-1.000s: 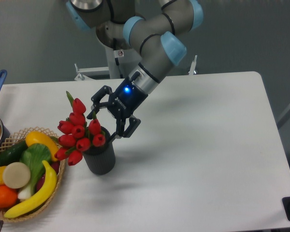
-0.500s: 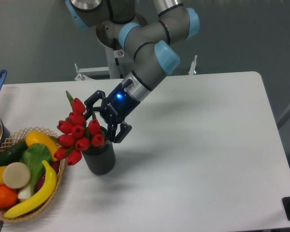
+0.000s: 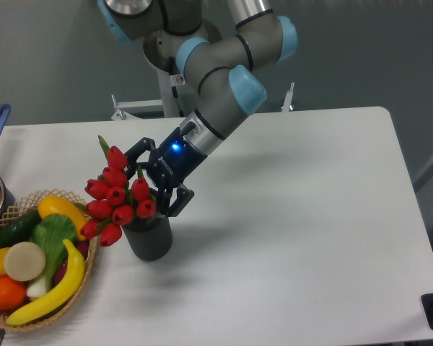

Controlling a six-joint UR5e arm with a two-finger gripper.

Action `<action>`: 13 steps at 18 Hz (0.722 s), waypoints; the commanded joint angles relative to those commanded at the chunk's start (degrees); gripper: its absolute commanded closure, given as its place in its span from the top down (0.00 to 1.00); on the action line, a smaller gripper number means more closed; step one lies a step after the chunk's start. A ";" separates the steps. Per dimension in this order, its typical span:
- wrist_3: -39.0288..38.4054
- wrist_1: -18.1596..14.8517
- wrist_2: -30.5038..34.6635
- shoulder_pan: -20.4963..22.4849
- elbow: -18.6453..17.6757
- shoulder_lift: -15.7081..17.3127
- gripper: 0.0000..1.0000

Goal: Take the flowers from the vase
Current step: 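Close the gripper on the tulip stems, then lift the gripped tulips upward out of the black vase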

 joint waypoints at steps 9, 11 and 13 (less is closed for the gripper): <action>0.09 -0.09 0.00 0.09 0.26 0.00 0.59; 0.09 -0.09 0.00 0.09 0.44 0.00 0.57; 0.00 -0.09 0.00 0.17 0.44 0.00 0.55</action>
